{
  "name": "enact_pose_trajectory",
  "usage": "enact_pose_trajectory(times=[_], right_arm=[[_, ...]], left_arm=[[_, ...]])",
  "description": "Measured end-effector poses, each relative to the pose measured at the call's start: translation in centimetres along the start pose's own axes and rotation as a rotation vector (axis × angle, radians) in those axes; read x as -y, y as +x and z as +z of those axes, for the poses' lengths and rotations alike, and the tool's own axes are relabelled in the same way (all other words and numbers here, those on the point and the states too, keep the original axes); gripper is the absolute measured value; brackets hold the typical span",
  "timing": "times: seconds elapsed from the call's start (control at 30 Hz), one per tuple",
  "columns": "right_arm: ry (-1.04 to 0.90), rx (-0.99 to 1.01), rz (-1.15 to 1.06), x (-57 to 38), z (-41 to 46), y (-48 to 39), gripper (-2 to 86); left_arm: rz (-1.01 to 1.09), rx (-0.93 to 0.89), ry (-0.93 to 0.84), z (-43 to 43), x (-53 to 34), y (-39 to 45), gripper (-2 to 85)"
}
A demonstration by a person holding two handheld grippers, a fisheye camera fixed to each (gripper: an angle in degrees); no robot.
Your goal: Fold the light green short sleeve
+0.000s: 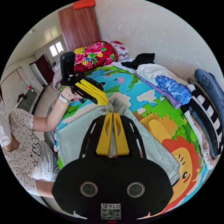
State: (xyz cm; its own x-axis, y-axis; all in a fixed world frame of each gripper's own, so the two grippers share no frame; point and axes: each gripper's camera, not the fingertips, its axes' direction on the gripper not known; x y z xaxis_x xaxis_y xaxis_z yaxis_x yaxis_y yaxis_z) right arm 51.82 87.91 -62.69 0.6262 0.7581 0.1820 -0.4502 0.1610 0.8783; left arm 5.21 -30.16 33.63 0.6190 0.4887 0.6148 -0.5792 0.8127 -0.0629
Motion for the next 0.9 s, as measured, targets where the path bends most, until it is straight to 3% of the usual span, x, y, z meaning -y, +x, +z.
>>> enact_pose_trajectory(times=[0.43, 0.67, 0.9], right_arm=[[-0.176, -0.276, 0.047, 2.6, 0.4, -2.2, -0.3], [-0.135, -0.28, 0.074, 2.3, -2.6, -2.3, -0.3], [-0.109, -0.256, 0.111, 1.2, -6.0, -2.0, -0.1]], left_arm=[[-0.153, 0.197, -0.342, 4.6, 0.3, -2.0, -1.0], [-0.298, 0.262, -0.287, 2.5, -0.2, -3.9, -0.8], [-0.42, 0.082, -0.129, 0.1, -1.5, -6.2, 4.1]])
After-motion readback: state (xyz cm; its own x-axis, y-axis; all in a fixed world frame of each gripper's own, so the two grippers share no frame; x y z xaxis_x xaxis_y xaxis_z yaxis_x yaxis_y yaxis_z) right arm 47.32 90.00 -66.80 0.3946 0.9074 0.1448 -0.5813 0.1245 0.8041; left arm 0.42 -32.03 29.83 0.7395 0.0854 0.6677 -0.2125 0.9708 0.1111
